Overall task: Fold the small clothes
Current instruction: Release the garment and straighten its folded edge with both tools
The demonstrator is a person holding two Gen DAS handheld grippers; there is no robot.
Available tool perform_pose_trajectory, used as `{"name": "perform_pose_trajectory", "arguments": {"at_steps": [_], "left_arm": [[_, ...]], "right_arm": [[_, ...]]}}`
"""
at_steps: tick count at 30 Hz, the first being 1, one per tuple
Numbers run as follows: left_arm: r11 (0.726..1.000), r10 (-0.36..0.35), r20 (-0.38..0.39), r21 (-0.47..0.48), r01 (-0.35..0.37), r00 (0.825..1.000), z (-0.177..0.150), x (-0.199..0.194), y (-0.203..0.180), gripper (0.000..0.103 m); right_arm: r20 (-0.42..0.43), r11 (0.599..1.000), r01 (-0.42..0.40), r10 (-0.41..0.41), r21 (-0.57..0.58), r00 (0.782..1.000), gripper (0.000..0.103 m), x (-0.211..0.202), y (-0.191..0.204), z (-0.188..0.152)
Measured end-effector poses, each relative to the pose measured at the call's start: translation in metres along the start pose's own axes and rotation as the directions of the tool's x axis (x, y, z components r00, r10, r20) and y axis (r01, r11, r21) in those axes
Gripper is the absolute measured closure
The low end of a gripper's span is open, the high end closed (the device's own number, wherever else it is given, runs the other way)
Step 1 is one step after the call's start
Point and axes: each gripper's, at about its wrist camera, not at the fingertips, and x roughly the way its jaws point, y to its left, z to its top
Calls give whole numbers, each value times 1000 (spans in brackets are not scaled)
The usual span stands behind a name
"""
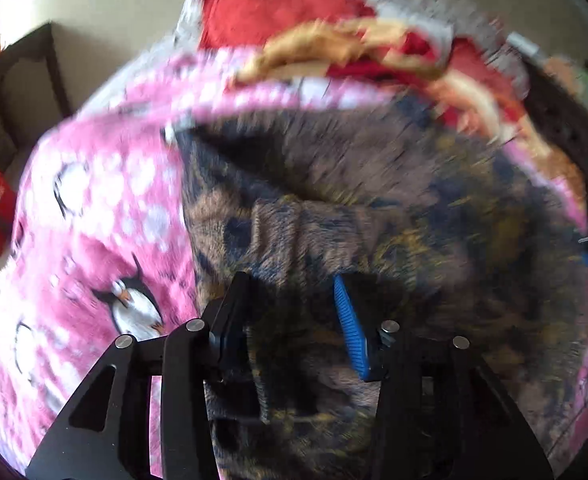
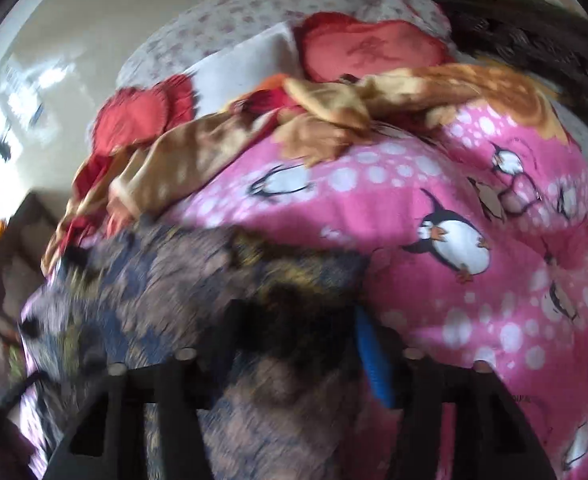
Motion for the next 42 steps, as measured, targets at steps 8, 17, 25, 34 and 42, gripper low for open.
{"name": "perform_pose_trajectory", "arguments": {"at_steps": [8,17,25,34,42], "left_arm": [[1000,-18,17,-24,19,1000,-9,-14,5,59],[1000,1,16,2,-1,1000,-47,-54,2,59],[999,16,-4,-29,-16,1000,-87,-81,12,59],[999,36,-10,-34,-36,999,-121,-107,18,59],[999,44,-5,-14,-45,999,-144,-128,20,59]], "right_arm": [[-21,992,-27,24,-125,999,51,-68,12,-38],[-76,980,142,-153,-136,985,59,-58,-3,-70],[-155,985,96,-118,-144,981,53,-66,1,-115],[-115,969,183,-204,-168,972,97,-84,-5,-129],[-189,993,50,-69,-104,980,54,-139,-20,-159]]}}
